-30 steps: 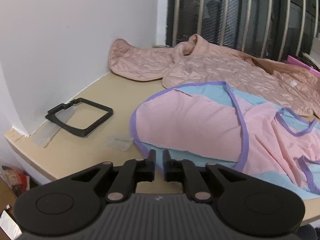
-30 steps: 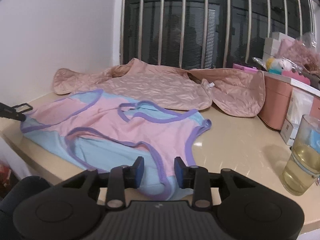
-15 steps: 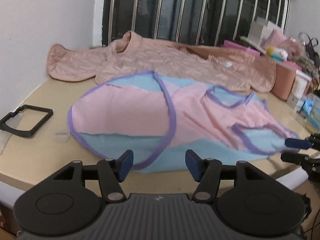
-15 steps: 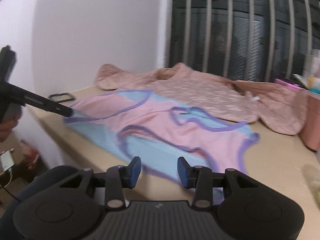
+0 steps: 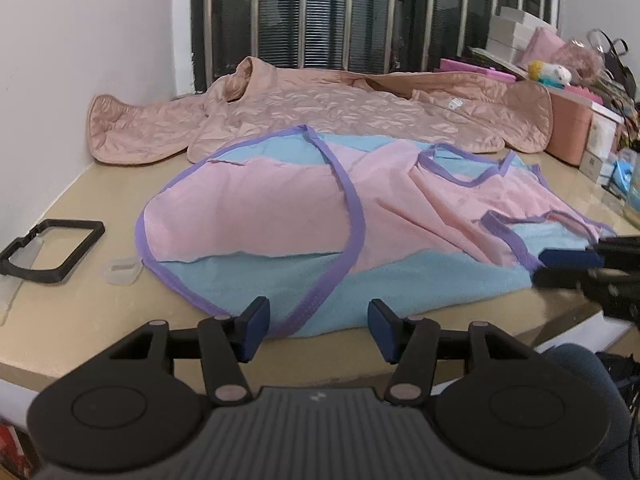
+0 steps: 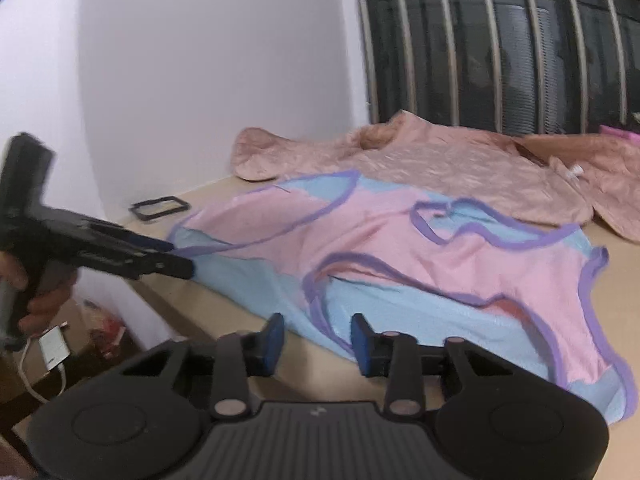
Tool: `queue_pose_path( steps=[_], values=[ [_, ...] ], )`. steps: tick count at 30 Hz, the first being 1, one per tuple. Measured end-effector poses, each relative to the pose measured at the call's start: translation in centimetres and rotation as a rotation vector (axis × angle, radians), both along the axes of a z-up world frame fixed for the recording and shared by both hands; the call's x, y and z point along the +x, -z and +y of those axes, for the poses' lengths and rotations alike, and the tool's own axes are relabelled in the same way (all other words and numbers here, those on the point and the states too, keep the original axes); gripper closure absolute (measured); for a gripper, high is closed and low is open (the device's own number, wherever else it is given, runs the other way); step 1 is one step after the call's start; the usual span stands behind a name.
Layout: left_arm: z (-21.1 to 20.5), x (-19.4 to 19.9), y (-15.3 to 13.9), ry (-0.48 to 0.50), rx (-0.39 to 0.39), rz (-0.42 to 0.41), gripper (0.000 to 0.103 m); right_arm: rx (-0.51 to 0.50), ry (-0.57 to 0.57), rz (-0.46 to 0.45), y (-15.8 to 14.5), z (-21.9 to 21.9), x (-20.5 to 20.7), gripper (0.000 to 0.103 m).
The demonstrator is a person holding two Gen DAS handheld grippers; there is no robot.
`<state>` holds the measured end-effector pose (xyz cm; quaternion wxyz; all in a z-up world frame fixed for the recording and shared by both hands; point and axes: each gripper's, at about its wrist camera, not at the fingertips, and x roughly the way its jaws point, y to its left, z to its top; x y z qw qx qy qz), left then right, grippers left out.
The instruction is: Fold clothes
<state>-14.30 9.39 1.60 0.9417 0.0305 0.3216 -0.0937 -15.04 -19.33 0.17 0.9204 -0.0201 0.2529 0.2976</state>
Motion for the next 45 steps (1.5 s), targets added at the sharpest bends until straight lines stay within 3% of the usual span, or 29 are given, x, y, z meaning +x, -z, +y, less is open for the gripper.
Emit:
queue_pose_path(
  steps=[3, 7, 8, 9, 10, 12, 16, 19, 20, 24, 28, 31, 34, 37, 38, 39, 40, 42, 45],
  values=[
    [0.0, -0.2, 0.0, 0.015, -0.001, 0.002, 0.048, -0.016, 0.027, -0.003, 0.1, -0.3, -0.1, 0.093],
    [1.6, -0.1, -0.5, 0.065, -0.066, 0.016, 0.047, -0.036, 0.008, -0.012, -0.3, -1.1, -0.9, 0.092],
    [2.1, 0.0, -0.6, 0.087, -0.075, 0.017, 0.047, -0.041, 0.002, -0.024, -0.5, -1.2, -1.2, 0.083],
    [2.6, 0.2, -0.7, 0.109, -0.083, 0.017, 0.047, -0.04, -0.008, -0.036, -0.7, -1.3, -1.5, 0.068],
    [2.8, 0.3, -0.6, 0.11, -0.088, 0.017, 0.048, -0.036, -0.018, -0.049, -0.9, -1.3, -1.6, 0.061],
    [2.9, 0.5, -0.4, 0.107, -0.079, 0.023, 0.049, -0.043, -0.032, -0.063, -0.9, -1.0, -1.6, 0.057],
    [1.9, 0.0, 0.0, 0.108, -0.012, -0.012, 0.07, -0.078, -0.041, -0.061, 0.2, -0.2, -1.3, 0.074],
    [2.3, 0.3, -0.3, 0.099, -0.028, 0.005, 0.089, -0.074, -0.011, -0.085, 0.5, -0.2, -1.7, 0.086],
    [2.5, 0.6, -0.4, 0.094, -0.033, 0.018, 0.095, -0.074, 0.006, -0.09, 0.5, -0.2, -1.8, 0.096],
    [2.6, 2.1, -2.1, 0.079, -0.035, 0.018, 0.099, -0.03, 0.01, -0.051, -0.3, -0.4, -1.1, 0.101],
    [2.3, 5.0, -5.1, 0.095, -0.033, -0.027, 0.1, 0.008, 0.018, -0.051, -3.2, -1.2, 1.4, 0.101],
    [1.2, 9.6, -6.5, 0.138, -0.015, -0.015, 0.099, -0.005, 0.056, -0.043, -5.6, -1.7, 5.6, 0.101],
    [-0.2, 14.8, -5.0, 0.064, 0.032, 0.019, 0.094, -0.05, 0.099, 0.004, -5.9, -1.3, 11.4, 0.099],
    [1.0, 15.6, -4.5, -0.013, 0.046, 0.028, 0.089, -0.051, 0.154, 0.024, -6.0, -1.6, 14.3, 0.088],
    [2.3, 14.6, -4.6, -0.022, 0.004, 0.019, 0.077, -0.048, 0.164, 0.003, -6.5, -2.3, 13.9, 0.083],
    [3.3, 13.6, -4.5, -0.028, -0.016, 0.016, 0.062, -0.038, 0.175, -0.027, -7.0, -3.6, 12.9, 0.071],
    [4.2, 12.5, -4.4, -0.035, -0.036, 0.012, 0.057, -0.032, 0.188, -0.052, -7.4, -5.1, 11.6, 0.066],
    [6.0, 10.5, -4.1, -0.048, -0.075, 0.006, 0.055, -0.02, 0.215, -0.074, -7.9, -8.2, 9.0, 0.061],
    [6.5, 10.1, -3.0, -0.052, -0.079, 0.057, 0.055, -0.008, 0.235, 0.019, -6.1, -11.4, 5.8, 0.06]
  ],
)
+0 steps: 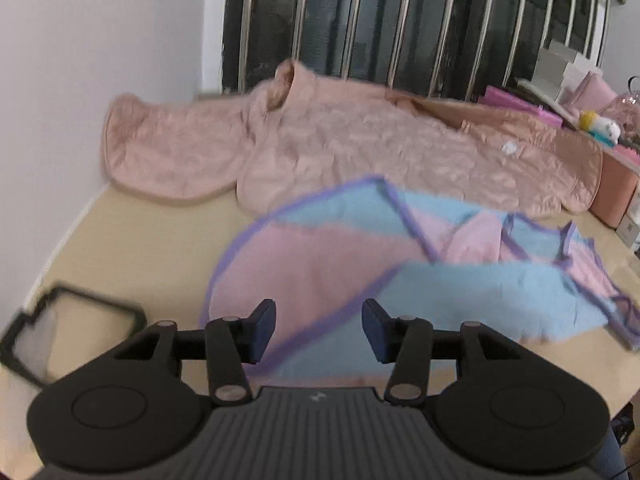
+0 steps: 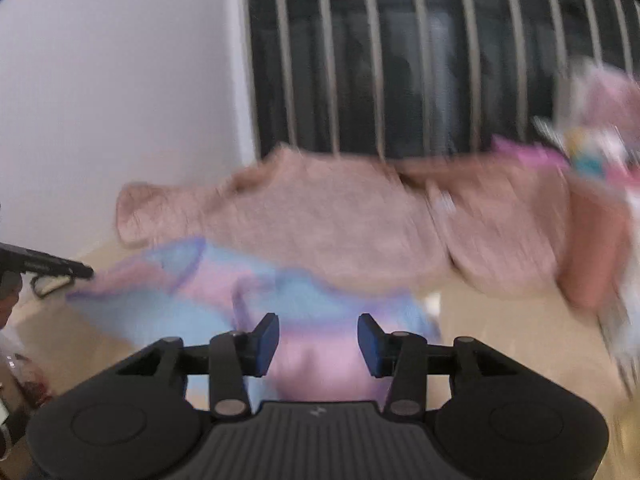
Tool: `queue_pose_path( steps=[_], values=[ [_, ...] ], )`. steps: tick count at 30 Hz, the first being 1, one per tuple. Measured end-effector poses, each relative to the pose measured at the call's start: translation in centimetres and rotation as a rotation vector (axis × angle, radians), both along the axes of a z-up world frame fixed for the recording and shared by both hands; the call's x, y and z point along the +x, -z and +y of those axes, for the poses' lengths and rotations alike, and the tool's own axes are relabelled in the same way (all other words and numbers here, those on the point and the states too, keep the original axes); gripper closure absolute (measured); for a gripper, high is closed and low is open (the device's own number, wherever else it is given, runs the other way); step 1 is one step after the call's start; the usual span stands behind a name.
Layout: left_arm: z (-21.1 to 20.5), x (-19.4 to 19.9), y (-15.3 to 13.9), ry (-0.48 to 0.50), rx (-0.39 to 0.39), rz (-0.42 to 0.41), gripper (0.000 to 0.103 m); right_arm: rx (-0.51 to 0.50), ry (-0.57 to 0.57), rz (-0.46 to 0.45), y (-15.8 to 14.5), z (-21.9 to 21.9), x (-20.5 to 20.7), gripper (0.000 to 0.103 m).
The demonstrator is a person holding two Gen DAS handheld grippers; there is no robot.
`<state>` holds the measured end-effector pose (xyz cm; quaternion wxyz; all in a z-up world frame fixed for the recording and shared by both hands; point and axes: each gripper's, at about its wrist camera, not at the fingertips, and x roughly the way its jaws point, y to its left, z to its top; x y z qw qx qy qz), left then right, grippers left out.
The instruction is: Fold clothes
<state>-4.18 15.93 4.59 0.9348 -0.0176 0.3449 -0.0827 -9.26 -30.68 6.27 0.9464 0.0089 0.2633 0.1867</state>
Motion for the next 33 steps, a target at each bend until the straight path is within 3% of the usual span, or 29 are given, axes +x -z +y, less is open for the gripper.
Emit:
queue_pose_path(
  steps=[6, 11, 13, 14, 15, 17, 20, 23, 25, 26, 28, 33],
  values=[
    [-1.6, 0.6, 1.5, -0.001, 0.095, 0.035, 0.055, -0.074, -0.057, 0.005, 3.5, 2.6, -4.3, 0.061],
    [-1.4, 0.6, 1.9, -0.015, 0.097, 0.034, 0.055, -0.079, -0.056, 0.026, 4.8, 2.7, -4.5, 0.061],
    [-1.2, 0.6, 2.0, -0.022, 0.109, 0.023, 0.053, -0.098, -0.042, 0.044, 4.9, 2.8, -4.2, 0.071],
    [-1.1, 0.7, 2.0, -0.027, 0.107, 0.02, 0.053, -0.108, -0.036, 0.054, 5.0, 2.9, -4.0, 0.098],
    [-0.9, 0.7, 2.0, -0.034, 0.111, 0.018, 0.052, -0.104, -0.019, 0.082, 4.7, 2.7, -3.5, 0.101],
    [-0.5, 0.8, 2.1, -0.045, 0.114, 0.015, 0.051, -0.069, -0.006, 0.115, 3.2, 1.5, -2.3, 0.101],
    [-0.3, 0.9, 2.1, -0.051, 0.113, 0.013, 0.05, -0.093, 0.049, 0.072, 0.6, -0.7, 0.1, 0.101],
    [-0.4, 0.9, 2.0, -0.066, 0.129, 0.016, 0.05, -0.082, 0.078, 0.096, 0.5, -2.3, 4.1, 0.1],
    [-0.6, 0.9, 1.8, -0.082, 0.143, 0.02, 0.05, -0.141, 0.157, 0.082, 1.7, -2.0, 6.0, 0.086],
    [-0.6, 0.7, 1.8, -0.106, 0.161, 0.022, 0.049, -0.179, 0.203, 0.072, 2.3, -1.8, 6.7, 0.07],
    [-0.5, -0.1, 1.4, -0.118, 0.162, 0.008, 0.049, -0.188, 0.222, 0.048, 3.0, -1.6, 6.2, 0.069],
    [-0.2, -1.0, 0.8, -0.124, 0.143, -0.012, 0.046, -0.085, 0.234, -0.018, 2.6, -2.4, 1.4, 0.069]
  ],
)
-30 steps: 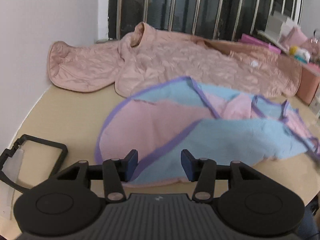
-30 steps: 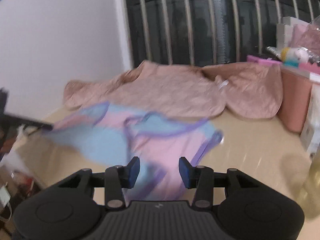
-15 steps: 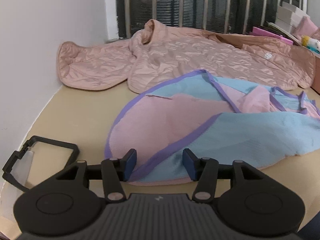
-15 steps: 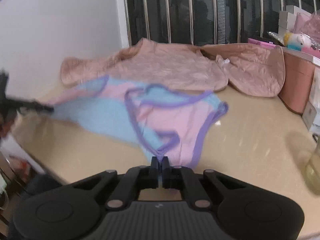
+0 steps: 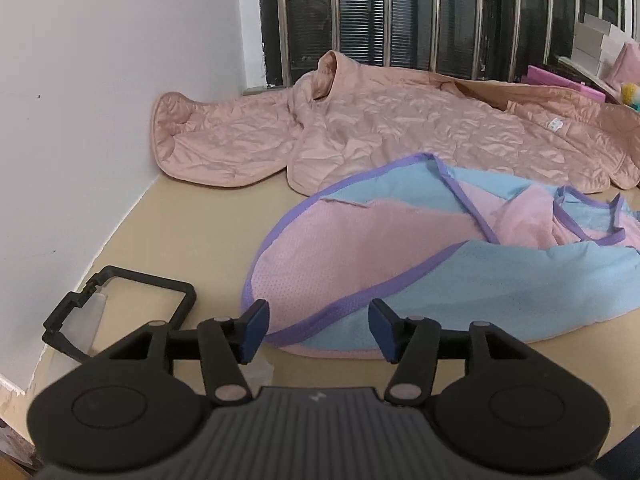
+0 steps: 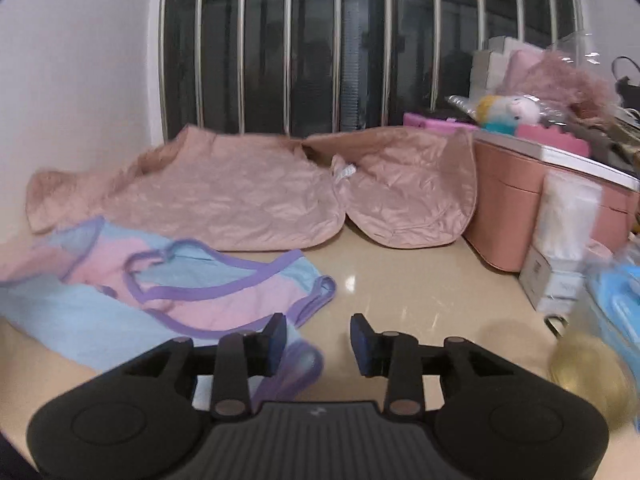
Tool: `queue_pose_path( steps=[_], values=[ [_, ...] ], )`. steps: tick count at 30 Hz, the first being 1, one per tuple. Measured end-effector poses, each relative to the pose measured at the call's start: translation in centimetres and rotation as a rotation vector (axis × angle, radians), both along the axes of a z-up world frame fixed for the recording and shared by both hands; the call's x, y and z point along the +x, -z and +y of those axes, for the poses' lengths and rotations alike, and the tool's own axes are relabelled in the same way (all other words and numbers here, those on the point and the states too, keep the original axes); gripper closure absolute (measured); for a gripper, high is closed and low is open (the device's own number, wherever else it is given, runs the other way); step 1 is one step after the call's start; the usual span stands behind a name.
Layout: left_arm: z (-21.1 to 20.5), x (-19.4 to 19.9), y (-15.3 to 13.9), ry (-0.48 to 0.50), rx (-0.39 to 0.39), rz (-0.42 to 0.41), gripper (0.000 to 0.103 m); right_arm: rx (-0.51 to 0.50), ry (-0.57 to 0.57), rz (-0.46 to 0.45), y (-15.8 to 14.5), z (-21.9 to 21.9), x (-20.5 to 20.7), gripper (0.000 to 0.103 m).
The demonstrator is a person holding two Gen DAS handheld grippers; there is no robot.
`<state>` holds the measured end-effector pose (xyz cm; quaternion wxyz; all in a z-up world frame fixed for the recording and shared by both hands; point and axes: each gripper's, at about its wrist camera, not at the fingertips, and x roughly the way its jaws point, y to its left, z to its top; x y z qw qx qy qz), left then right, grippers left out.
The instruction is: Fold clothes
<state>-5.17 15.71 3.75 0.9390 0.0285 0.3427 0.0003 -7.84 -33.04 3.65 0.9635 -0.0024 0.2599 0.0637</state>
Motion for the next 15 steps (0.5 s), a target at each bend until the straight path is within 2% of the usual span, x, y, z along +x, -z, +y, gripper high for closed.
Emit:
queue_pose_path(
  steps=[4, 5, 6, 7, 9, 12, 15],
  values=[
    [-0.6, 0.9, 0.9, -0.007, 0.031, 0.032, 0.048, 0.065, -0.049, 0.062, 1.6, 1.0, -0.4, 0.07],
    [-0.7, 0.8, 0.9, -0.008, 0.036, 0.027, 0.05, 0.048, -0.045, 0.071, 2.1, 1.5, -0.2, 0.077],
    [-0.7, 0.7, 0.9, -0.003, 0.033, 0.028, 0.058, 0.032, -0.041, 0.079, 2.5, 2.0, 0.0, 0.088],
    [-0.8, 0.5, 0.9, 0.004, 0.034, 0.03, 0.062, 0.006, -0.037, 0.079, 2.9, 2.5, 0.1, 0.091],
    [-0.8, 0.1, 0.9, 0.017, 0.036, 0.034, 0.074, -0.058, -0.034, 0.067, 3.1, 3.5, 0.1, 0.093],
    [-0.8, -0.9, 0.9, 0.015, 0.051, 0.035, 0.079, -0.126, -0.032, 0.088, 2.7, 4.0, -0.5, 0.095],
    [-0.8, -2.1, 0.9, 0.039, 0.019, 0.037, 0.081, -0.16, -0.014, 0.109, 2.5, 3.4, -1.4, 0.095]
  ],
)
